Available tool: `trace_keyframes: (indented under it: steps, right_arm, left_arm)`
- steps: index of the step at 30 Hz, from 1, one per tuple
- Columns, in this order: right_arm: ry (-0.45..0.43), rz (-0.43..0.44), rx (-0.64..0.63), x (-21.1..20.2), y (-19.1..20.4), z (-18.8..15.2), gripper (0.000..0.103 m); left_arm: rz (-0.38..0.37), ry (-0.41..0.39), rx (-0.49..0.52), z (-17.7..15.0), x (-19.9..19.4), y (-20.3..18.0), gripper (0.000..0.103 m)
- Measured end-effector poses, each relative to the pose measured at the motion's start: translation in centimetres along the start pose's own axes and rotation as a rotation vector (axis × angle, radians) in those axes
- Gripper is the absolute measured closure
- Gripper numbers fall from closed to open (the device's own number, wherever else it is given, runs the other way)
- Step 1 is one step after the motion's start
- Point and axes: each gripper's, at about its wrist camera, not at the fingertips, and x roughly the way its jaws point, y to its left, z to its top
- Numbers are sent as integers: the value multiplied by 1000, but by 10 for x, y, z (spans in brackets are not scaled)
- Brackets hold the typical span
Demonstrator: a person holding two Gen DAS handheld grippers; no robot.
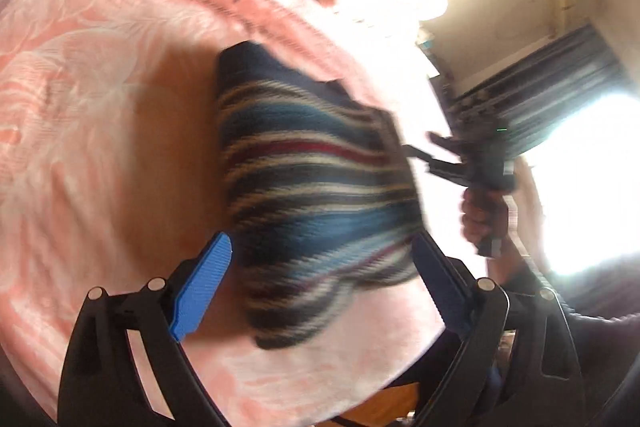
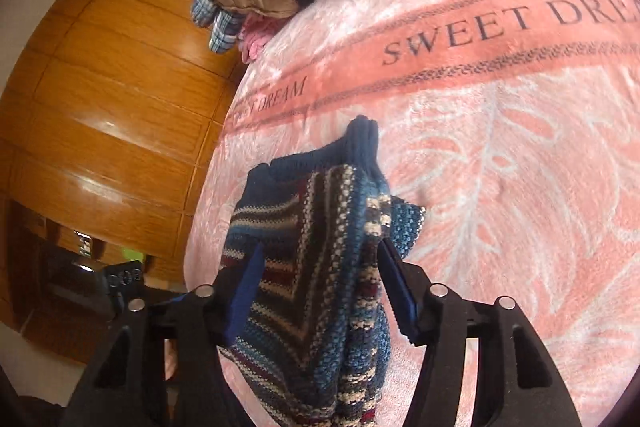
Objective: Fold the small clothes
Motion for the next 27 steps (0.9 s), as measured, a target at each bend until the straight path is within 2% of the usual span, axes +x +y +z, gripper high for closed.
trace_keyframes:
  steps: [1, 2, 3, 4, 6, 7, 9, 10, 11, 13, 14, 15, 16, 18, 19, 20, 21, 22, 24, 26, 27]
  right_arm:
    - [35, -20, -6, 10, 2, 0, 56]
    - [61, -62, -18, 20, 5, -1, 76]
    - [63, -107, -53, 26, 10, -2, 93]
    - [50, -112, -73, 28, 17, -1, 93]
    - [-28, -67, -78, 14, 22, -1, 94]
    - [-58, -84, -58, 12, 16, 0, 94]
    - [2, -161, 7, 30, -10, 0, 94]
    - [21, -173, 10, 36, -16, -3, 93]
    - [15, -168, -3, 35, -14, -4, 90]
    - [-30, -153, -17, 22, -8, -3, 83]
    - [-61, -160, -31, 12, -3, -3, 83]
    - [-82, -145, -55, 4, 5, -5, 83]
    - [-81, -108, -82, -2, 14, -8, 83]
    - [-9, -79, -159, 5, 31, -18, 83]
    - [33, -101, -186, 15, 34, -21, 87]
    - [67, -137, -192, 26, 30, -23, 96]
    - [86, -175, -184, 34, 19, -23, 100]
    - [86, -202, -165, 36, 4, -24, 103]
    - [75, -166, -95, 31, -14, -24, 103]
    - [60, -136, -110, 19, -2, -28, 100]
    - [55, -116, -126, 12, 7, -32, 99]
  left_arm:
    - [-106, -5, -10, -5, -1, -8, 12]
    - [-182, 6, -26, -8, 4, -10, 12]
    - [-211, 9, -44, -11, 12, -13, 12]
    - [-219, 17, -71, -12, 21, -10, 12]
    - [-243, 46, -170, -15, 35, 12, 13]
    - [-262, 60, -217, -20, 51, 16, 13]
    - [-309, 78, -302, -45, 39, 46, 18]
    - [-338, 81, -323, -44, 39, 46, 18]
    - [-366, 78, -331, -50, 31, 40, 18]
    - [-388, 61, -305, -34, 20, 32, 18]
    - [-409, 51, -290, -24, 1, 41, 17]
    - [-427, 46, -277, -14, 2, 36, 16]
    - [-427, 46, -262, 0, 0, 34, 16]
    - [-402, 65, -234, 22, 12, 33, 16]
    - [-394, 90, -234, 31, 24, 35, 16]
    - [-364, 111, -236, 38, 31, 40, 16]
    - [-309, 137, -231, 45, 42, 45, 17]
    - [-253, 177, -223, 48, 57, 55, 25]
    - [-207, 217, -242, 47, 72, 70, 38]
    - [-198, 225, -234, 48, 64, 67, 36]
    - [-186, 219, -222, 49, 56, 61, 31]
